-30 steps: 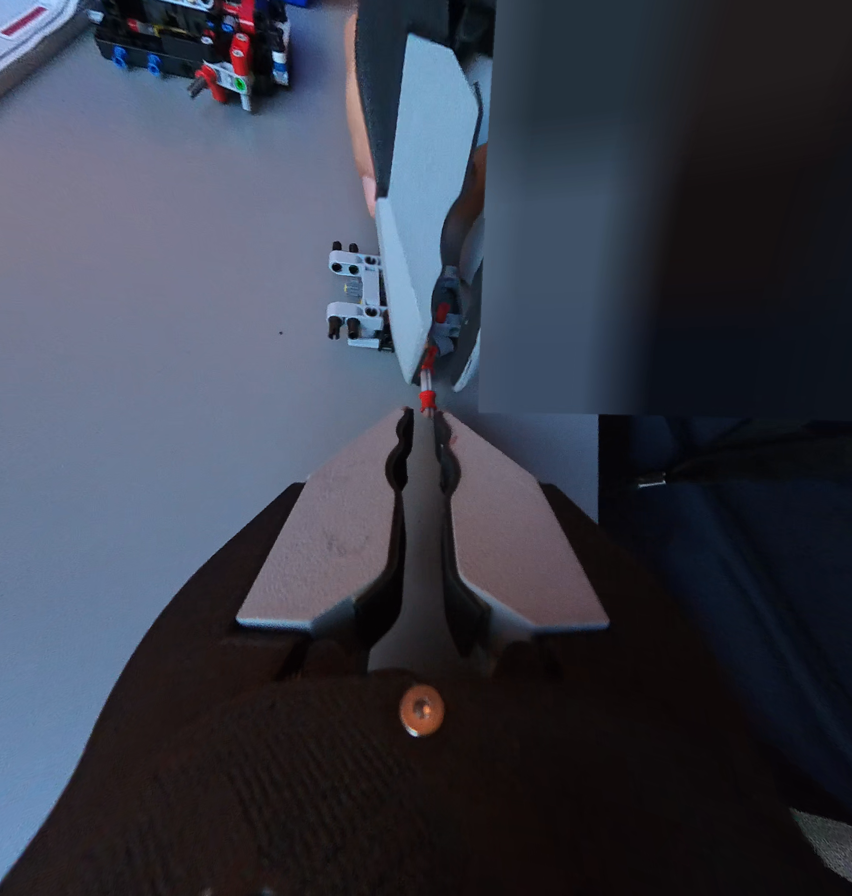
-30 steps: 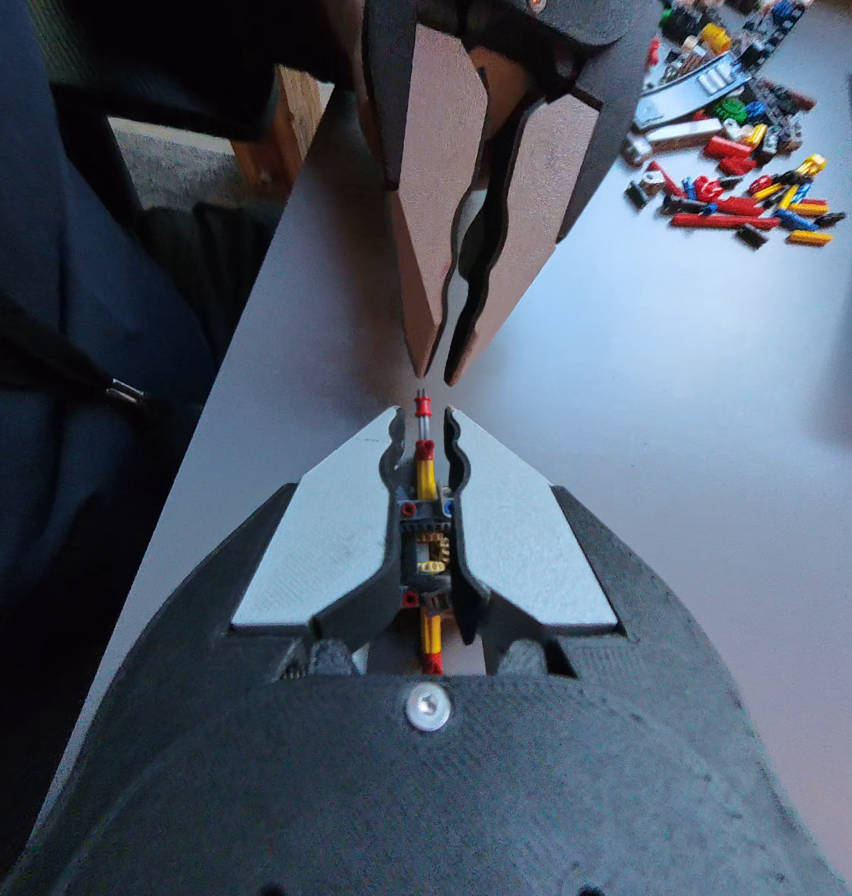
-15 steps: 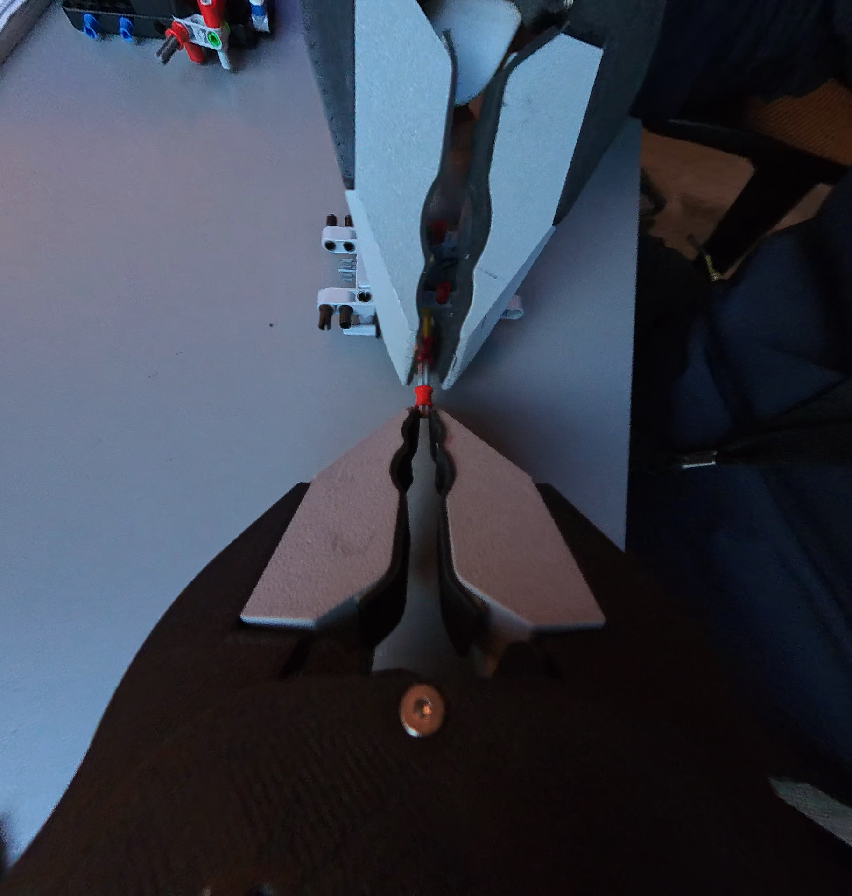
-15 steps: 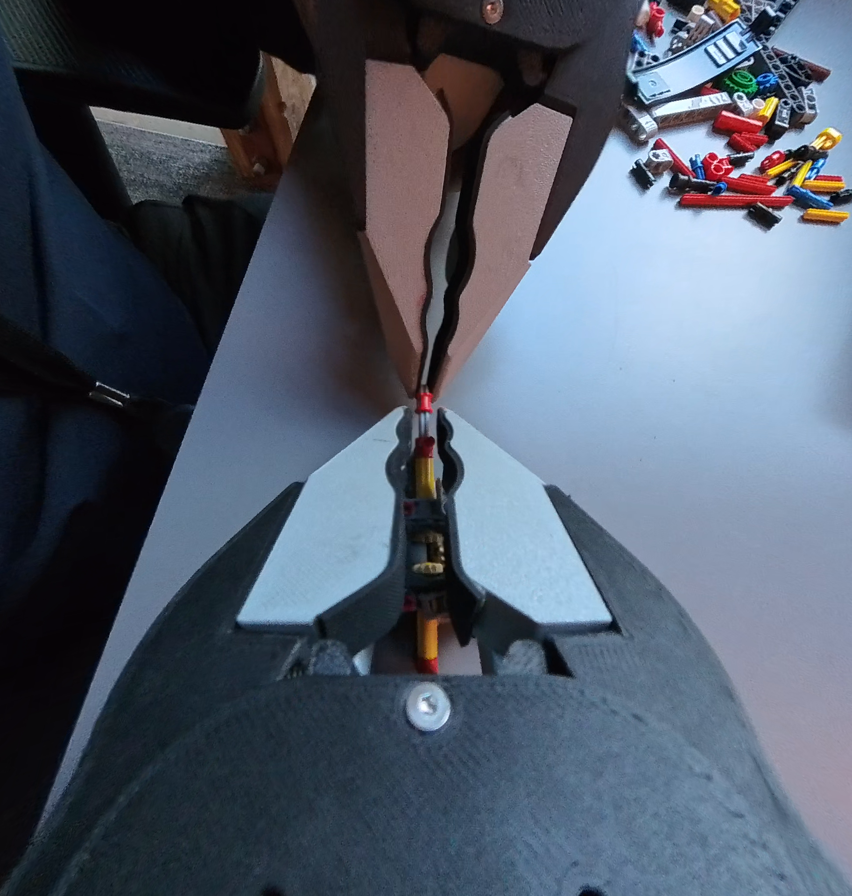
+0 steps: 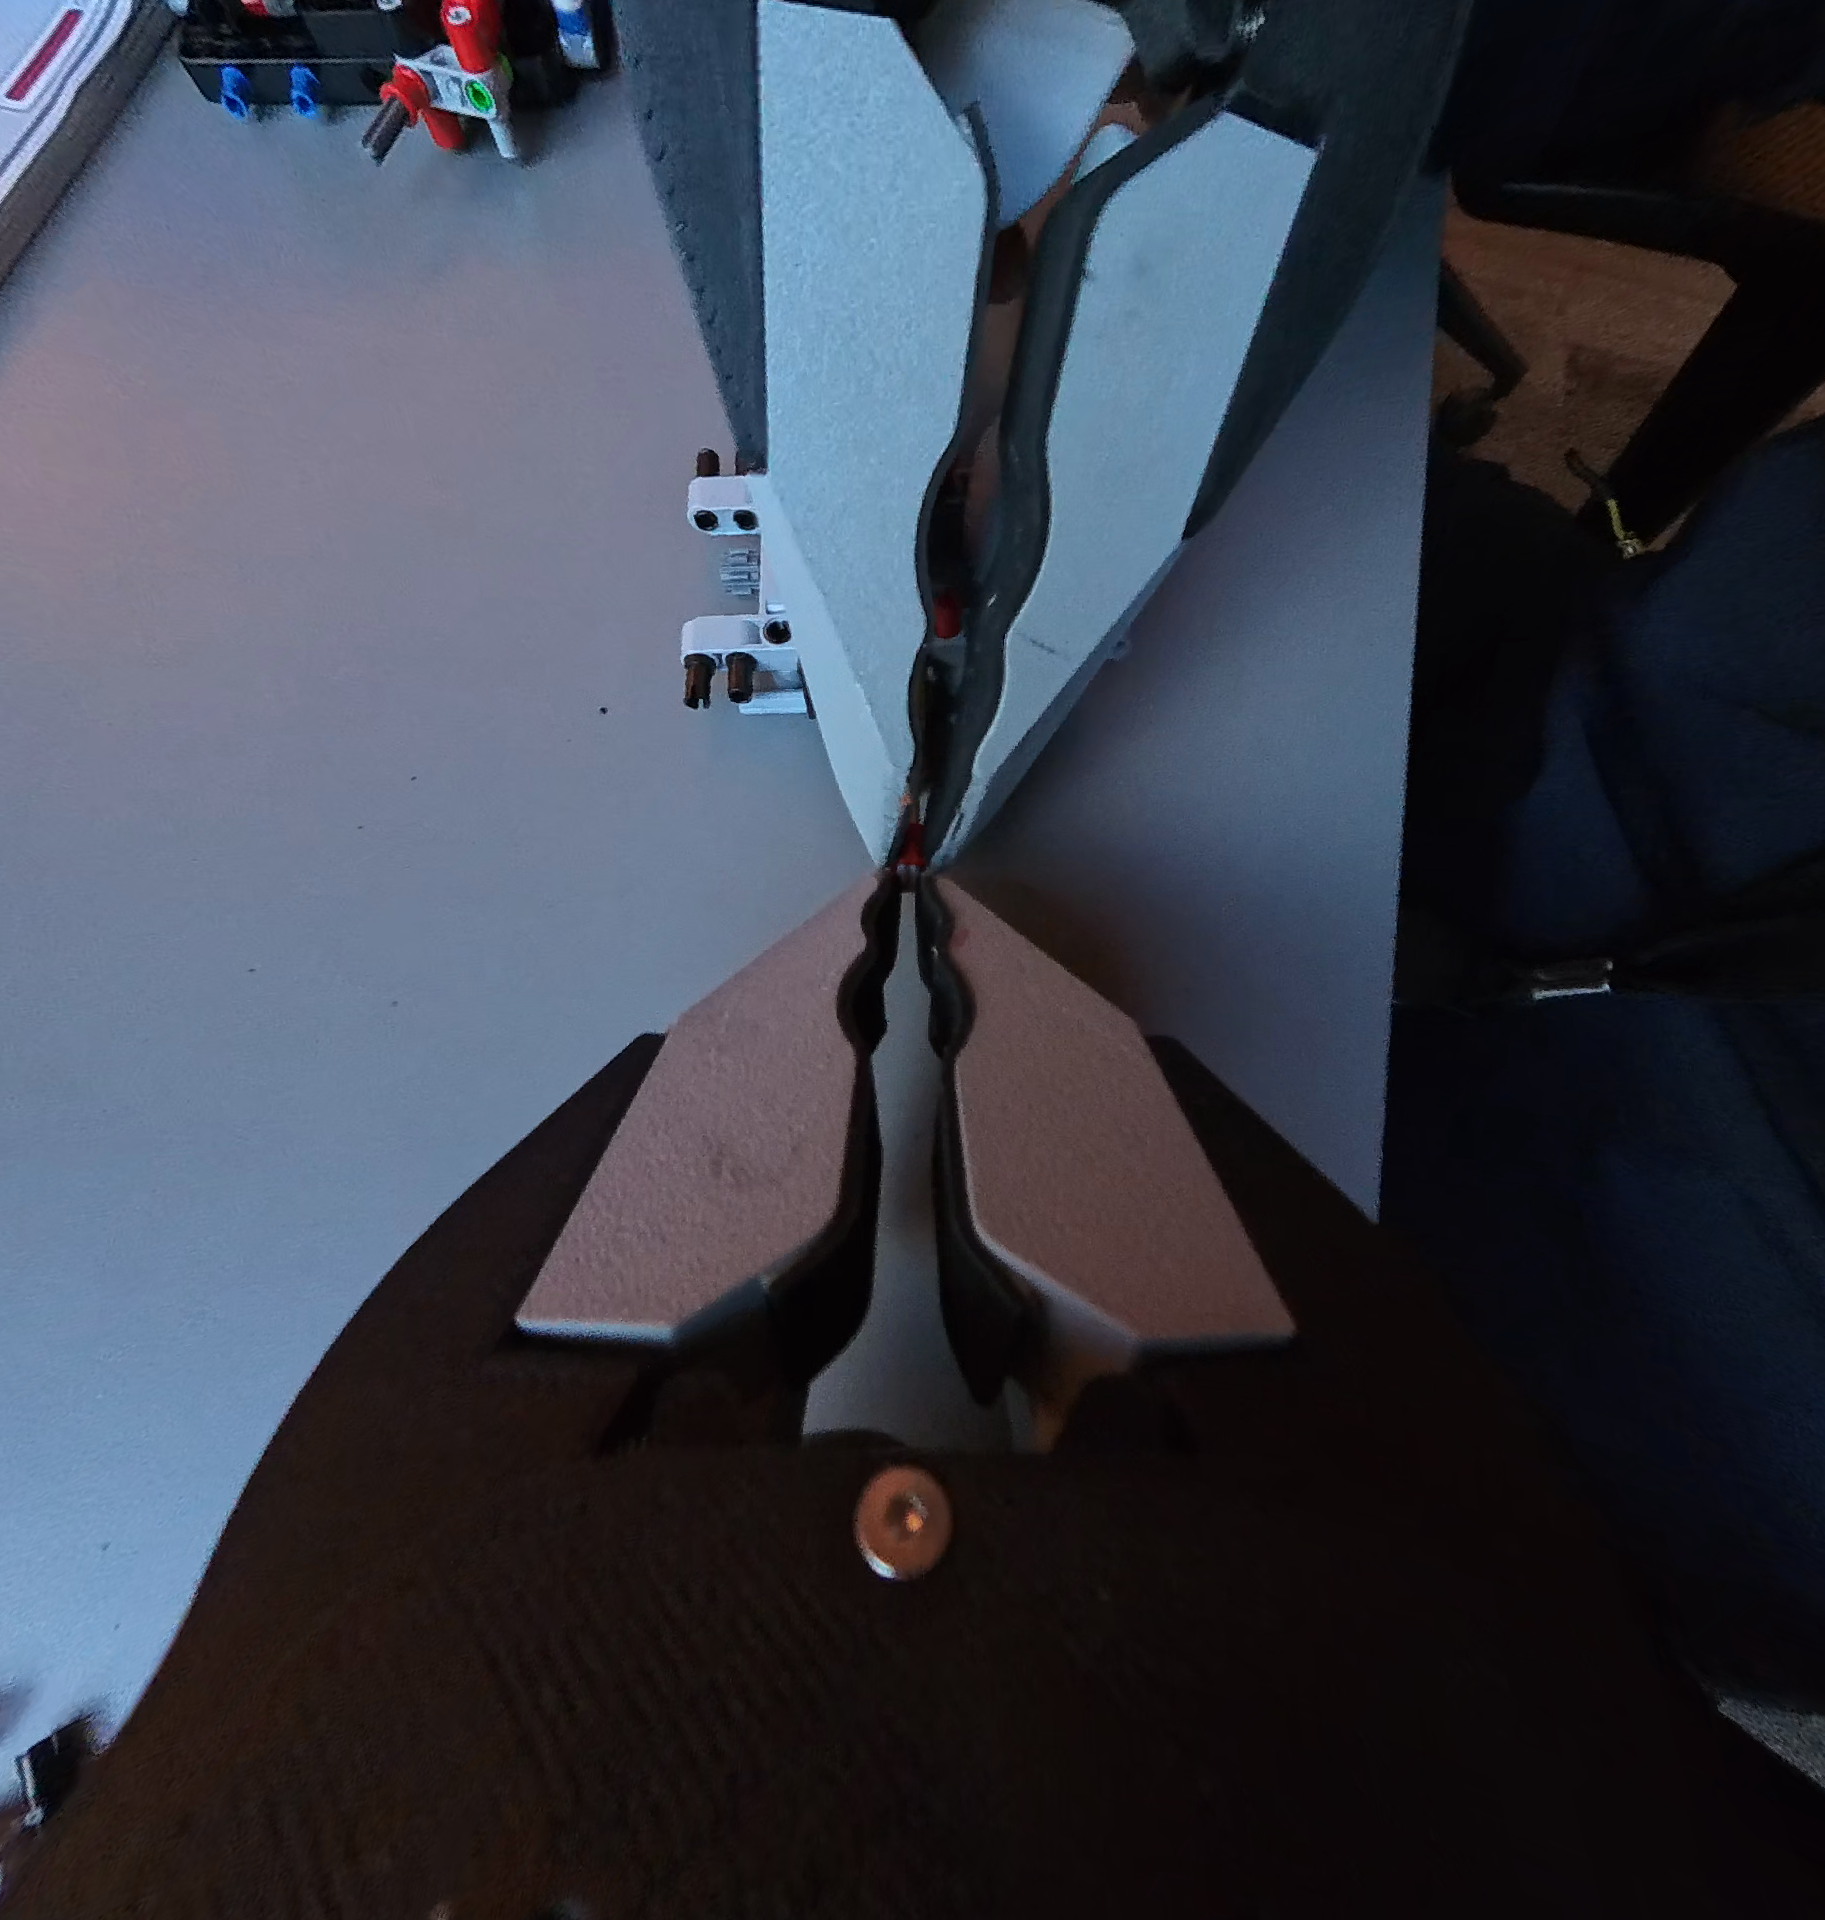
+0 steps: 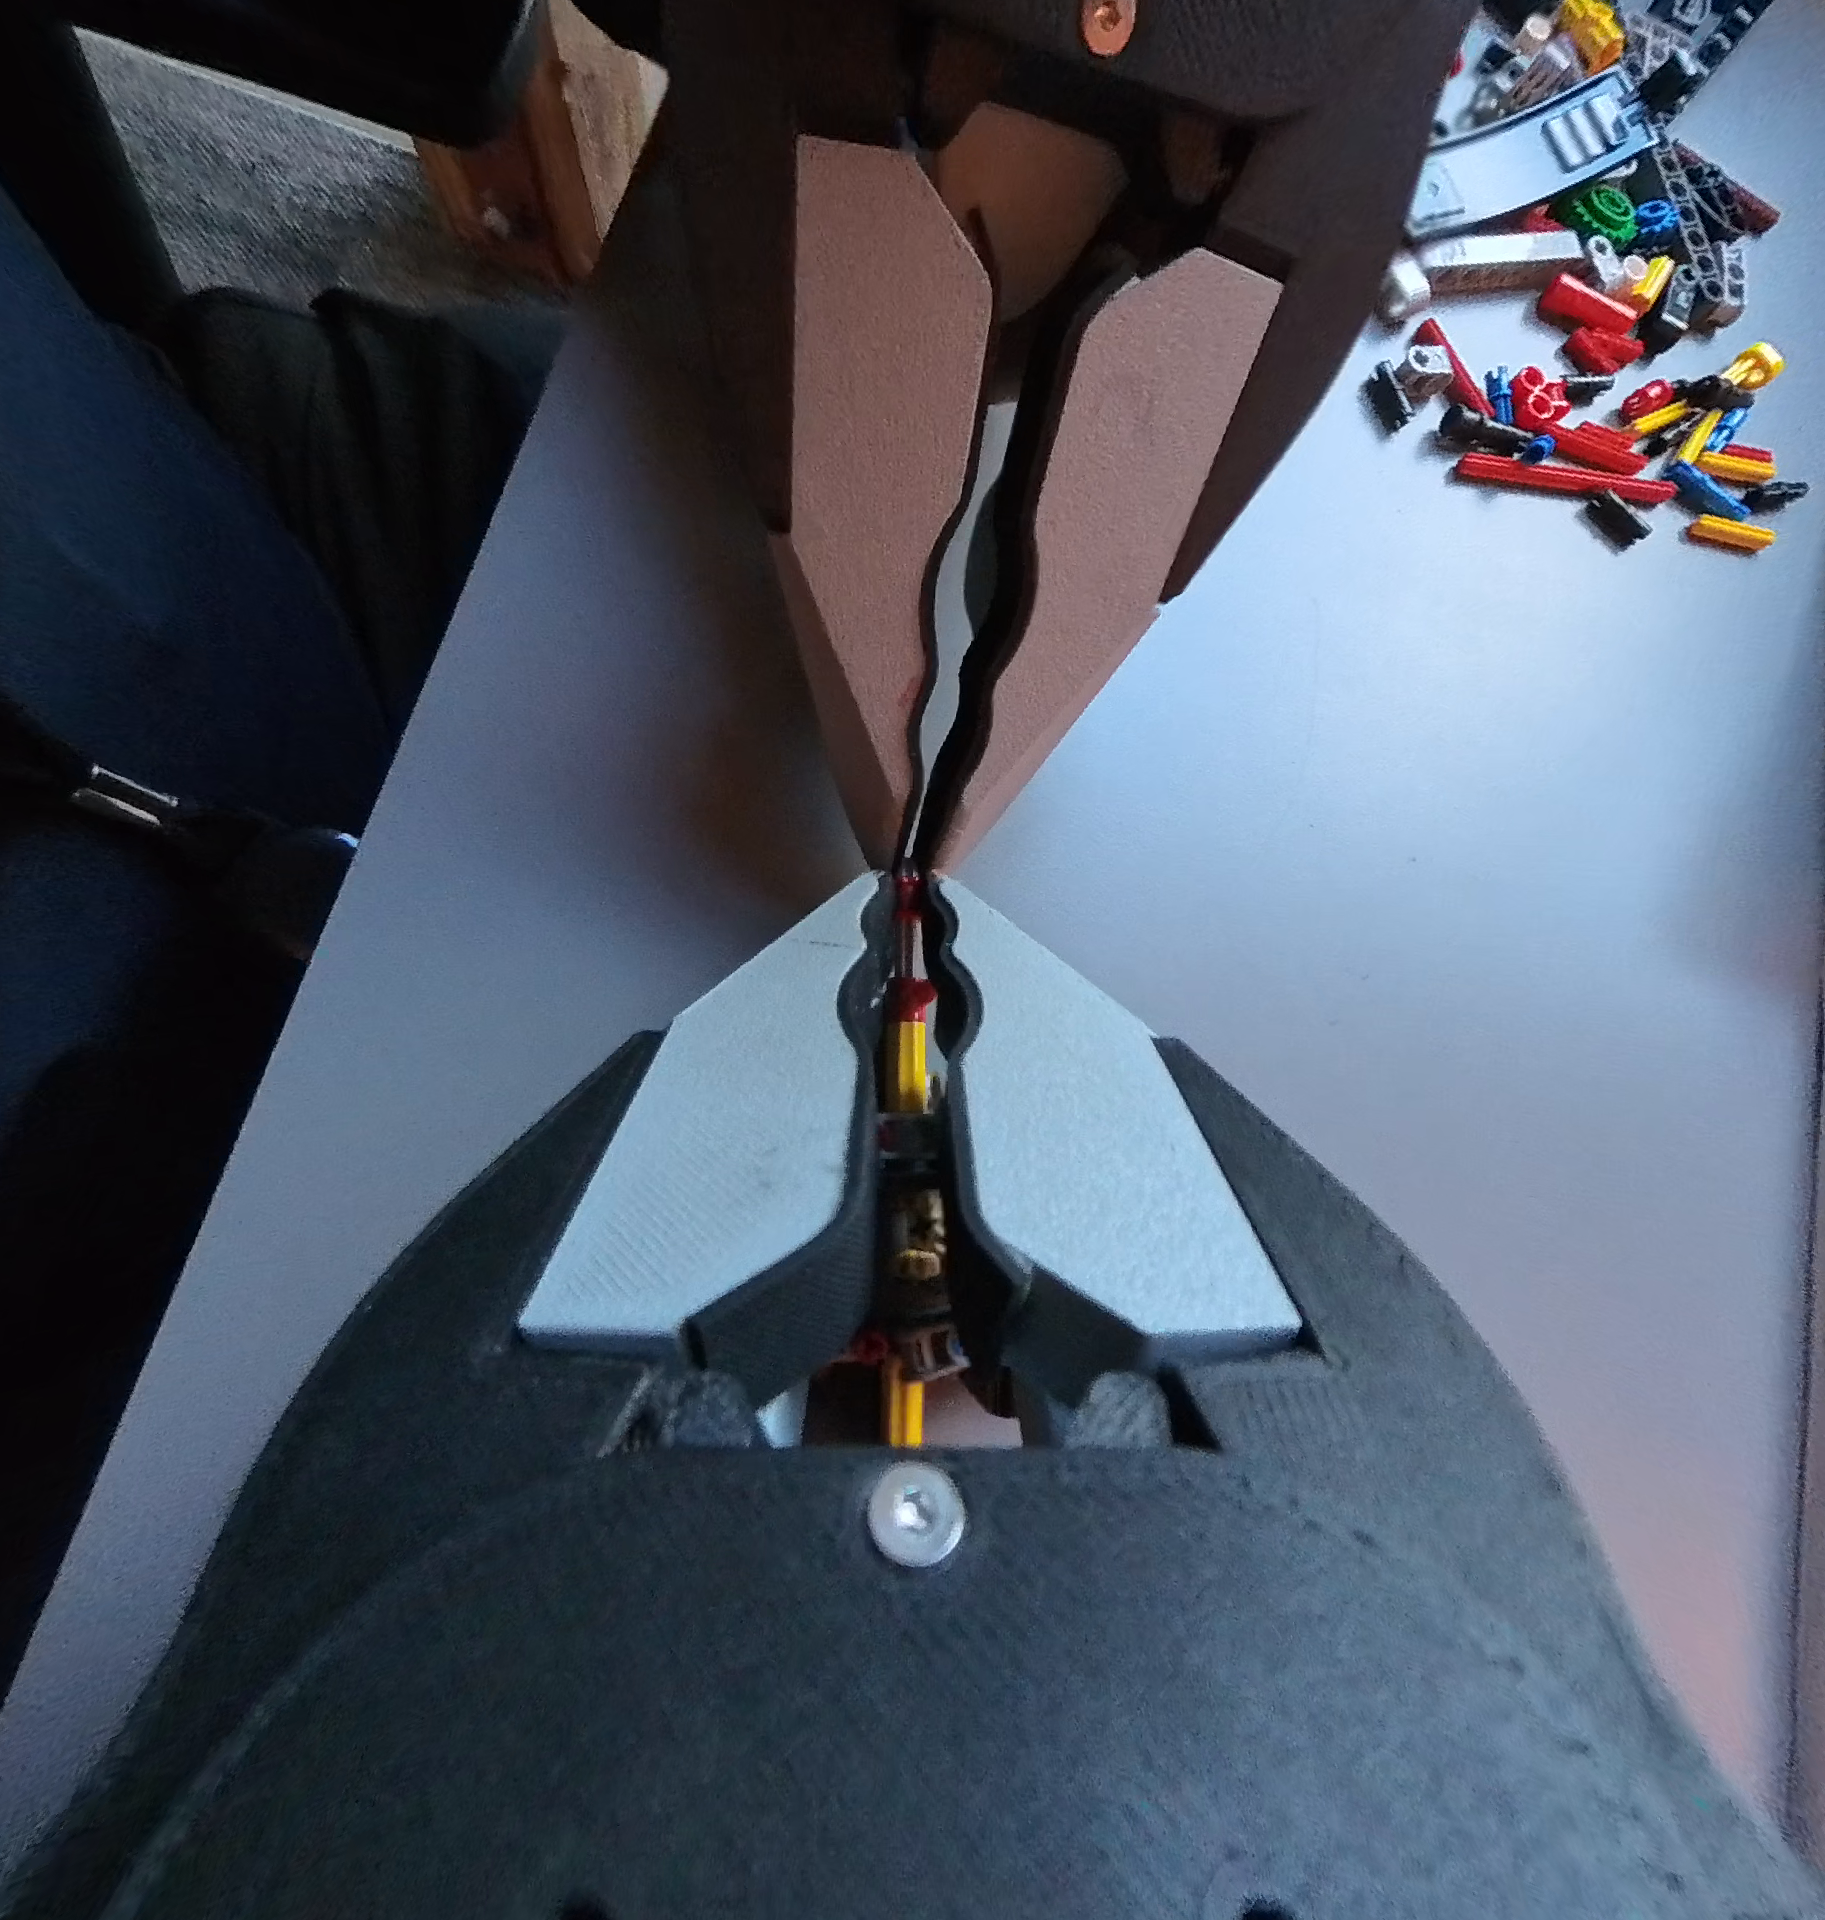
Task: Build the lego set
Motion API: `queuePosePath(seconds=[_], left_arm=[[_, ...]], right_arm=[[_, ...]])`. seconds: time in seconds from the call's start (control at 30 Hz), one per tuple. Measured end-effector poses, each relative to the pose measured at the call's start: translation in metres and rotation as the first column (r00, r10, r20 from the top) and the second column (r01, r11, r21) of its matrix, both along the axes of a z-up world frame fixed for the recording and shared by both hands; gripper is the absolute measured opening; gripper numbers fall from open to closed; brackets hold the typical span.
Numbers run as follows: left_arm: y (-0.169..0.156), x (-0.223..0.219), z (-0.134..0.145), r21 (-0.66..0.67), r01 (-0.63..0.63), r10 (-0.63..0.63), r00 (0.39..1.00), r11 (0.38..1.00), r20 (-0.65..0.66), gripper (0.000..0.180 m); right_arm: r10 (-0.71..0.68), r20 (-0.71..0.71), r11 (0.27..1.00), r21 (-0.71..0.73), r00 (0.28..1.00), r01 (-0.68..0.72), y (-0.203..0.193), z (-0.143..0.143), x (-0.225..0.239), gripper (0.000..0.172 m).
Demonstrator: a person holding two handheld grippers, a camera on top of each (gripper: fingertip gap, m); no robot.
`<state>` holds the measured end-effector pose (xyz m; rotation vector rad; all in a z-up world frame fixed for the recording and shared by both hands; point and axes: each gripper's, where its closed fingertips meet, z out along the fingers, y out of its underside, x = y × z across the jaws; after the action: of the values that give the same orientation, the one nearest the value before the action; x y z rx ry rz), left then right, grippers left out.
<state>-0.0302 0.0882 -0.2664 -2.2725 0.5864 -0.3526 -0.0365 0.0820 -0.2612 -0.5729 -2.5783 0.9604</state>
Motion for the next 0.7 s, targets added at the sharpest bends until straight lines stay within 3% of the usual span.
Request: queuePosePath(seconds=[0.7], left_arm=[[0.0026,-0.0008,0.002,0.021,-0.008,0.008,1.0,1.0,0.028,0.0]], right_arm=[[0.0,-0.015,1.0,-0.02,1.0,0.0,0.0028,0.0018,-0.0014,0.001]])
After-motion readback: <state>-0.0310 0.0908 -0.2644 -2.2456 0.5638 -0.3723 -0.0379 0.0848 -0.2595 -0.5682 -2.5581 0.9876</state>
